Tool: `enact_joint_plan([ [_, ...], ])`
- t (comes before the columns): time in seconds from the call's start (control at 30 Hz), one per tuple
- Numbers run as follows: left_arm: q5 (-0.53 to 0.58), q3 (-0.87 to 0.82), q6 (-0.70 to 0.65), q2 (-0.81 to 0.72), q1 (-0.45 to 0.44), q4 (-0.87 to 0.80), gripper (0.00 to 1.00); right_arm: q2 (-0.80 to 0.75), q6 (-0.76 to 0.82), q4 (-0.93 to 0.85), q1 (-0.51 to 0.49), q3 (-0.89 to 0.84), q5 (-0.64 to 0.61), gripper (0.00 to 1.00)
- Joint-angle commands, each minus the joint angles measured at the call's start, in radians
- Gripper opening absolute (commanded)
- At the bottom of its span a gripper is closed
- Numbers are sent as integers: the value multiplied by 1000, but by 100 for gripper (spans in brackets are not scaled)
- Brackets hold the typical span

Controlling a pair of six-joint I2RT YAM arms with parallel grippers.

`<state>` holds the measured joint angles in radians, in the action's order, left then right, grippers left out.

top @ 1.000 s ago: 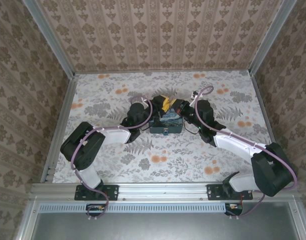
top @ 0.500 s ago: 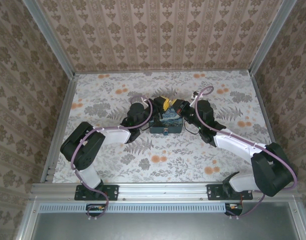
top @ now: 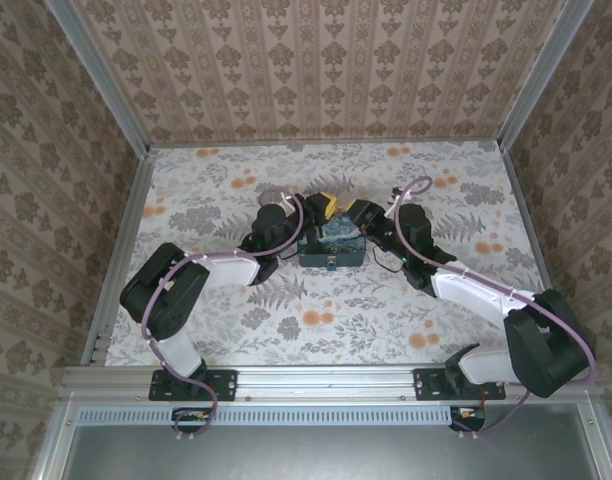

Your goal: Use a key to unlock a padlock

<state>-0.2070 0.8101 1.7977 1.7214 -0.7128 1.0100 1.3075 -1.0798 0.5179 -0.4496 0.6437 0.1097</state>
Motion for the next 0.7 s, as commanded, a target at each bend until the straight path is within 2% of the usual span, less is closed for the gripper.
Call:
enact_joint_plan([
  [0.0,-82,-27,-171,-29,45,-18,0,-67,10,-31,46,-63,20,45],
  [0.17,-207,-18,-386,-75,101,-137,0,-101,55,-19,111,-123,131,54],
  [0.33,-315,53,-699,-145,133,-389,0,-80,117,83,133,-141,284,61],
  [0.43,-314,119,-907,-193,126,-598,0,-42,97,182,133,-144,345,62],
  [0.53,-278,157,-1064,-232,118,-732,0,2,54,297,130,-149,361,62],
  [0.67,-278,158,-1094,-242,126,-727,0,63,10,434,117,-143,369,63],
])
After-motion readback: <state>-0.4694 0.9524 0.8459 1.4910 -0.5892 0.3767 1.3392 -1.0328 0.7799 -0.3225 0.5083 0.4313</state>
